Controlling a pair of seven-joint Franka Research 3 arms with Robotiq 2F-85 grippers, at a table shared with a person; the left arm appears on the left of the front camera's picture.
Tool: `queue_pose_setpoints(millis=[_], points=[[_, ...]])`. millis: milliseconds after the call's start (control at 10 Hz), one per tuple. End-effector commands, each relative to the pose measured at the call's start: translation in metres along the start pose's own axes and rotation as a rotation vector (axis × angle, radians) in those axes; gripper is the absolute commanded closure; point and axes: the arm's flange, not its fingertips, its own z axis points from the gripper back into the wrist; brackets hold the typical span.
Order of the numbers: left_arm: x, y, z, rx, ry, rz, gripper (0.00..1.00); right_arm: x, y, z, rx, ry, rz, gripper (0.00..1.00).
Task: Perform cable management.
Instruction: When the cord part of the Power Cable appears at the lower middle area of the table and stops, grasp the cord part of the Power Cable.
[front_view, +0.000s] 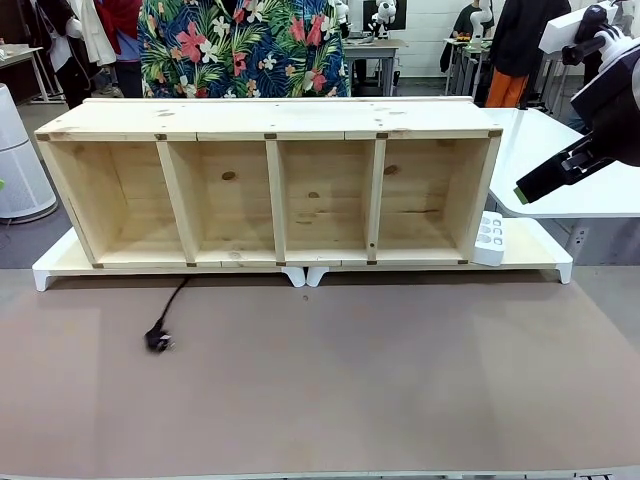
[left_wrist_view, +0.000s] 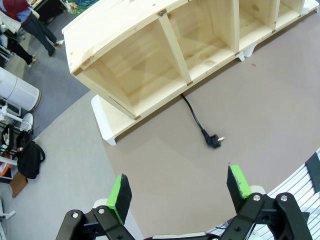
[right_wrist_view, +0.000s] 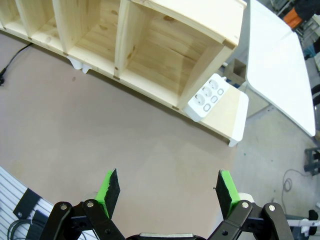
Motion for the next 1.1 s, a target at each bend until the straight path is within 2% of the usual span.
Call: queue_pose_setpoints(millis=[0,1000], points=[[-0.0003,-0.0003,0.0015,0.002,-0.003,0.006,0.00,-0.0001,0.0004,0.0003,-0.001,0.001,0.000,0.00],[-0.0003,-0.0003,0.0015,0.002,-0.003,0.006,0.00,-0.0001,0.0004,0.0003,-0.001,0.001,0.000,0.00]])
